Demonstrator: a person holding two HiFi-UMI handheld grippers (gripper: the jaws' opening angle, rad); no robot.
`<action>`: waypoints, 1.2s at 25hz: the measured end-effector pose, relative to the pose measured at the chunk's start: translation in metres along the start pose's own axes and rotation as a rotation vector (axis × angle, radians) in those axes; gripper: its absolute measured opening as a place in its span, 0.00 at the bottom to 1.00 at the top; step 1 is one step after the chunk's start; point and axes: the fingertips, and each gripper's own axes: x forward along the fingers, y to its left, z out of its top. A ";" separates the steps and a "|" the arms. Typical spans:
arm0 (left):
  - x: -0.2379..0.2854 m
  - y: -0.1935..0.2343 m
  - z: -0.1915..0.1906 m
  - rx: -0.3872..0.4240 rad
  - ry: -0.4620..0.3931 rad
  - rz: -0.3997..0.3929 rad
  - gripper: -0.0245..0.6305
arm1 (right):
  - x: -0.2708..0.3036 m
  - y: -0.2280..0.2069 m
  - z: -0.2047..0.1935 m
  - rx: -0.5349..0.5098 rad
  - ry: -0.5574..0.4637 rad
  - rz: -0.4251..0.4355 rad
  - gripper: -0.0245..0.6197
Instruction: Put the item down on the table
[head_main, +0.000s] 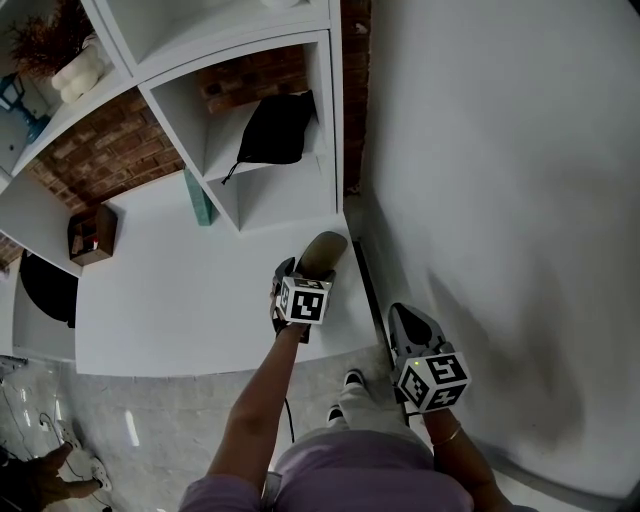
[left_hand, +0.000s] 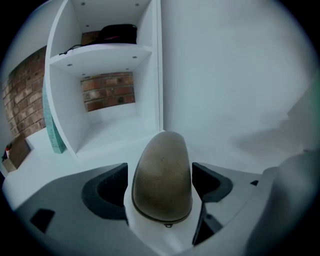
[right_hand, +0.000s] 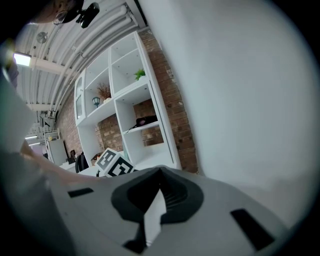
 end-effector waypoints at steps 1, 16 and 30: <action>-0.004 0.000 0.001 -0.008 -0.013 -0.003 0.63 | 0.000 0.001 0.000 -0.001 0.000 0.003 0.04; -0.091 0.008 0.018 -0.128 -0.214 -0.005 0.48 | -0.009 0.025 0.001 -0.018 -0.012 0.057 0.04; -0.172 0.014 0.002 -0.244 -0.330 0.017 0.25 | -0.028 0.051 -0.001 -0.037 -0.031 0.105 0.04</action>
